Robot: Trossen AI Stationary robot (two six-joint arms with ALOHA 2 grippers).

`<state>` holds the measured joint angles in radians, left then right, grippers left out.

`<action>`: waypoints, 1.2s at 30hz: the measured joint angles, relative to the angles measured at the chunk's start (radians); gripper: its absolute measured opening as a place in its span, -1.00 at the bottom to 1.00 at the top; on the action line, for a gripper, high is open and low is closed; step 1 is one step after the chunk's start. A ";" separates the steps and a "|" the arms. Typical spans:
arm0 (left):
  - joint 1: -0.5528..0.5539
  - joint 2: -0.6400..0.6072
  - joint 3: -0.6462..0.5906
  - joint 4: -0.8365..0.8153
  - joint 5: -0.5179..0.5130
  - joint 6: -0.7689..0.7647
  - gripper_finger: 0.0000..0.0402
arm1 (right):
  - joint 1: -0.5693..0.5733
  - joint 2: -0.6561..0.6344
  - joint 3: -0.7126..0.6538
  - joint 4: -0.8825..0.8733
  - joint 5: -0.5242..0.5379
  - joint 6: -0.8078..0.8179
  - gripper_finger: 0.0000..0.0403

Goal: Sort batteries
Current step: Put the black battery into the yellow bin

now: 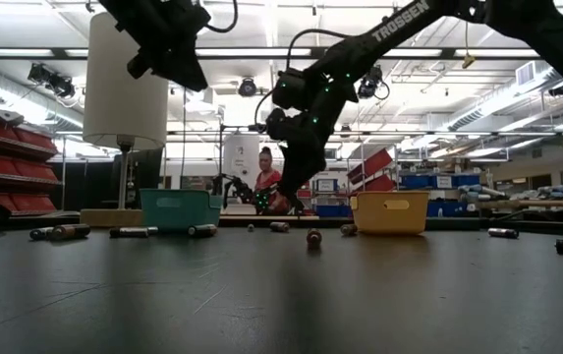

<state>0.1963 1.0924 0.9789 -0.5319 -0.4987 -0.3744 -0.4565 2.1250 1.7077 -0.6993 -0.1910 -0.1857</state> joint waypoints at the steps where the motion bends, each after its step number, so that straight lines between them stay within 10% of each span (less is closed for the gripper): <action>1: 0.000 0.000 -0.005 0.000 0.004 0.000 -0.50 | 0.002 0.001 0.000 0.002 -0.010 -0.009 0.20; 24: -0.223 0.011 -0.062 -0.184 0.093 -0.023 -0.51 | 0.164 -0.130 -0.010 0.038 0.056 0.139 0.11; 36: -0.494 0.004 -0.458 0.410 0.114 -0.233 -0.51 | 0.424 -0.188 -0.084 0.143 0.299 0.456 -0.03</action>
<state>-0.2981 1.0966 0.5204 -0.1221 -0.3843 -0.6071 -0.0325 1.9367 1.6234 -0.5567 0.1081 0.2699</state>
